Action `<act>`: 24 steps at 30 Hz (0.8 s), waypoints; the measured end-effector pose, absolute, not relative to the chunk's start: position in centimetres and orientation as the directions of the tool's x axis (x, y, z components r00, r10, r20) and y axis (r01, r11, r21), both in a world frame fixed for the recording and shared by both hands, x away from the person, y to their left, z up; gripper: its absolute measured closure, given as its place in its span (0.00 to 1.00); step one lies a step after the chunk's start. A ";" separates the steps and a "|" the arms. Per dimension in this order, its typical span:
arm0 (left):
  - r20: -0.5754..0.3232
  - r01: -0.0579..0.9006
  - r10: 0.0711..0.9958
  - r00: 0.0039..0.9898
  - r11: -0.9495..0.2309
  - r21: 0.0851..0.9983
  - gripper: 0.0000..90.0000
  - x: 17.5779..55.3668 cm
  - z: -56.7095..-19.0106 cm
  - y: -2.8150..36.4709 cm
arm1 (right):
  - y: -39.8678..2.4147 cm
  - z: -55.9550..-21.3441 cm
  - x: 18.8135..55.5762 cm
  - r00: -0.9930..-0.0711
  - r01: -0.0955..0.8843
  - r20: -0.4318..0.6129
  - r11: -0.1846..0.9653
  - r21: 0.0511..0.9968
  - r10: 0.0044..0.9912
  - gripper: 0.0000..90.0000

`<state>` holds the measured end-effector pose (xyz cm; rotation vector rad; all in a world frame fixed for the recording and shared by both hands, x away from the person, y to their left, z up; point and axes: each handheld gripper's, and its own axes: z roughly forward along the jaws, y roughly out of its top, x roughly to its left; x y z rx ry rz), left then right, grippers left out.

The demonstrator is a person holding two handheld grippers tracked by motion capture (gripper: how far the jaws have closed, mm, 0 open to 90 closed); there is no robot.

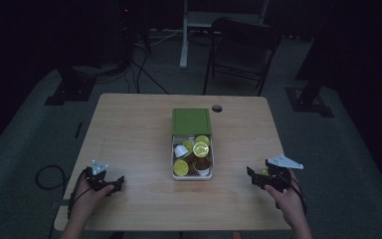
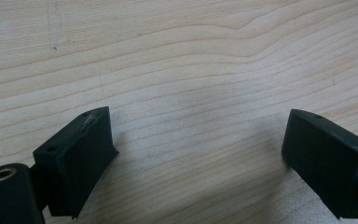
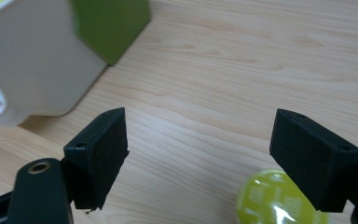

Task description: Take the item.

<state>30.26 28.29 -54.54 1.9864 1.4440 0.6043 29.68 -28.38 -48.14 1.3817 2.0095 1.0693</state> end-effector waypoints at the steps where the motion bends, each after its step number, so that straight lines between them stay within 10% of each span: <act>1: 0.013 0.678 0.953 0.303 -0.225 0.700 0.10 30.3 -54.5 28.3 | -28.4 -48.1 29.7 -0.379 0.554 0.046 0.187 0.811 0.924 0.21; 24: 0.013 0.678 0.953 0.303 -0.225 0.700 0.10 30.3 -54.5 28.3 | -23.7 -49.1 30.1 -0.624 0.480 0.059 0.322 0.816 0.780 0.20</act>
